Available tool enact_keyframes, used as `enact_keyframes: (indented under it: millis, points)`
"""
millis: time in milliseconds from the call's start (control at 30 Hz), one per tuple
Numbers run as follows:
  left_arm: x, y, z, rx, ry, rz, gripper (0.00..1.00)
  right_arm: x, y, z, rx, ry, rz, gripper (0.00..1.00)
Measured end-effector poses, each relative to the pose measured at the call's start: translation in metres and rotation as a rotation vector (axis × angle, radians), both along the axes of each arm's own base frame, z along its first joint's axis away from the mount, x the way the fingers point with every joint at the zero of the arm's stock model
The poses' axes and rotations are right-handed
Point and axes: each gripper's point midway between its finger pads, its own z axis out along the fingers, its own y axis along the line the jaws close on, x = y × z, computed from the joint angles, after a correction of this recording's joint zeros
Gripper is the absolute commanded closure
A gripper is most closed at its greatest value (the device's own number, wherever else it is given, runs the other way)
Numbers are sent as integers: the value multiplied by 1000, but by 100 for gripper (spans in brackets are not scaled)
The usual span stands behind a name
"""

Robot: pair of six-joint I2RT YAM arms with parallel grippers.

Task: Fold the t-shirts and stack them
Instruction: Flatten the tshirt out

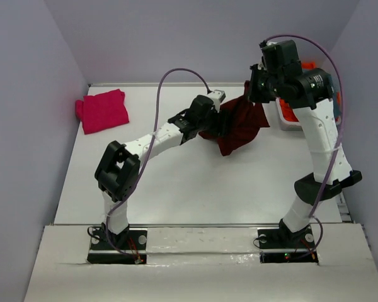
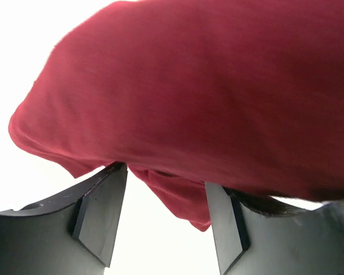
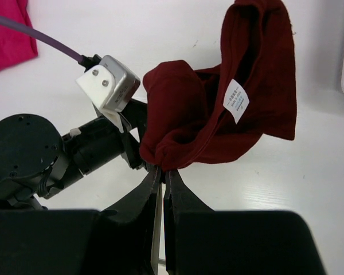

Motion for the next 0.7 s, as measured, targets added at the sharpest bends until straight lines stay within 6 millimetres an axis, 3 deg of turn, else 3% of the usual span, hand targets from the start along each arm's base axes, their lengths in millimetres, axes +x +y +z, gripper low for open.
enact_keyframes:
  millis: [67,133,233,267,467,700]
  points:
    - [6,2,3,8,-22,26,42,-5,-2,4,4,-7,0,93]
    - [12,6,5,20,-44,55,64,-8,-4,6,6,-11,0,93]
    - [21,13,9,50,-80,102,84,-12,-6,7,9,-11,2,93]
    - [25,16,13,61,-97,123,94,-13,-6,7,9,-10,3,93]
    - [59,12,57,45,-200,196,94,-18,-7,8,15,-7,7,93]
    - [70,7,61,47,-217,208,94,-25,-11,13,20,-18,6,93]
